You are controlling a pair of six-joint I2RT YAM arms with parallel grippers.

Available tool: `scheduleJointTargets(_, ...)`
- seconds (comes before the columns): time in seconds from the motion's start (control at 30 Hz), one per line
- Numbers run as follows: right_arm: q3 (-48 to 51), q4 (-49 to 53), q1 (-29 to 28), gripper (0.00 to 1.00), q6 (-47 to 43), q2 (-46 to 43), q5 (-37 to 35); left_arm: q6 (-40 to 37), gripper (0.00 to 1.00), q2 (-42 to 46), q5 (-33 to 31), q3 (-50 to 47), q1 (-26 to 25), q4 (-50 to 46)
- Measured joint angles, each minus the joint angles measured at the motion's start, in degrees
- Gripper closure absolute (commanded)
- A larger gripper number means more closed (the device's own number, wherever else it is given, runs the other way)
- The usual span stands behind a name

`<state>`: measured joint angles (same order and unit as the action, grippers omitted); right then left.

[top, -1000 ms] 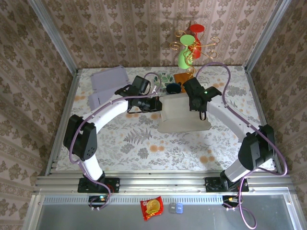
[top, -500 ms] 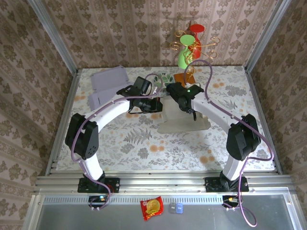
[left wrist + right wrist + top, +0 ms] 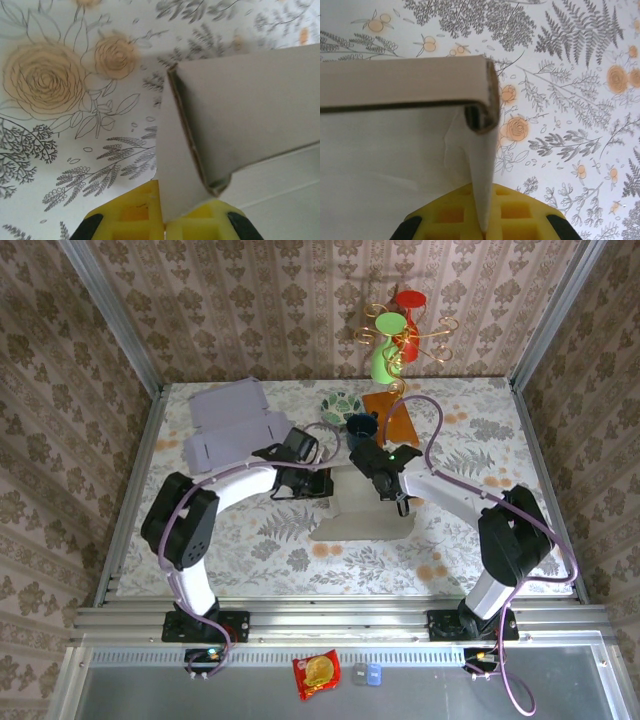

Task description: Fold the paper box

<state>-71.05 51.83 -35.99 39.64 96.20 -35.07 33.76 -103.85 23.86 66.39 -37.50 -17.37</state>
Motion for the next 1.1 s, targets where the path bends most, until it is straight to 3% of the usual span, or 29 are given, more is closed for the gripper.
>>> scheduleJointTargets(0.43,0.0,1.1,-1.8,1.00,4.0,3.2,-1.4,3.9,0.84,-1.7,-4.2,-3.0,-1.5,7.4)
scheduleJointTargets(0.6,0.0,1.3,-2.6,1.00,4.3,3.2,-2.6,4.2,0.99,-1.9,-6.2,-3.0,-2.2,7.5)
scheduleJointTargets(0.67,0.0,1.6,-3.0,1.00,4.4,3.2,-3.2,4.1,1.00,-1.7,-7.3,-3.0,-2.5,7.3)
scheduleJointTargets(0.87,0.0,2.6,-5.4,1.00,6.2,2.4,-5.5,4.8,1.00,-1.4,-16.9,-0.2,-6.1,1.1)
scheduleJointTargets(1.1,1.4,2.8,-8.2,1.00,9.0,1.2,-6.0,11.0,1.00,-0.9,-29.5,1.7,-10.9,-6.7)
